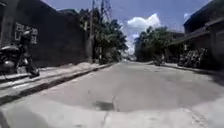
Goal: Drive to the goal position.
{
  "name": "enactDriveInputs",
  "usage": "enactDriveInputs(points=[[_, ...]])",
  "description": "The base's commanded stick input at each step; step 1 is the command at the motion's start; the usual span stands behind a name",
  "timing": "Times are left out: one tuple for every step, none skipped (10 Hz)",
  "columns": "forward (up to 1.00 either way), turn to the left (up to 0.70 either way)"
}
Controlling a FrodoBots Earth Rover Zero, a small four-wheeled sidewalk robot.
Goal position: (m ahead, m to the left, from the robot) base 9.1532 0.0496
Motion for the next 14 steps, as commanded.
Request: enactDriveInputs(points=[[1.0, 0.04], [1.0, 0.04], [1.0, 0.04], [1.0, -0.05], [1.0, -0.33], [1.0, -0.36], [1.0, -0.36], [1.0, -0.32], [1.0, -0.2], [1.0, 0.04], [1.0, 0.04], [1.0, 0.04], [1.0, 0.04], [1.0, -0.11]])
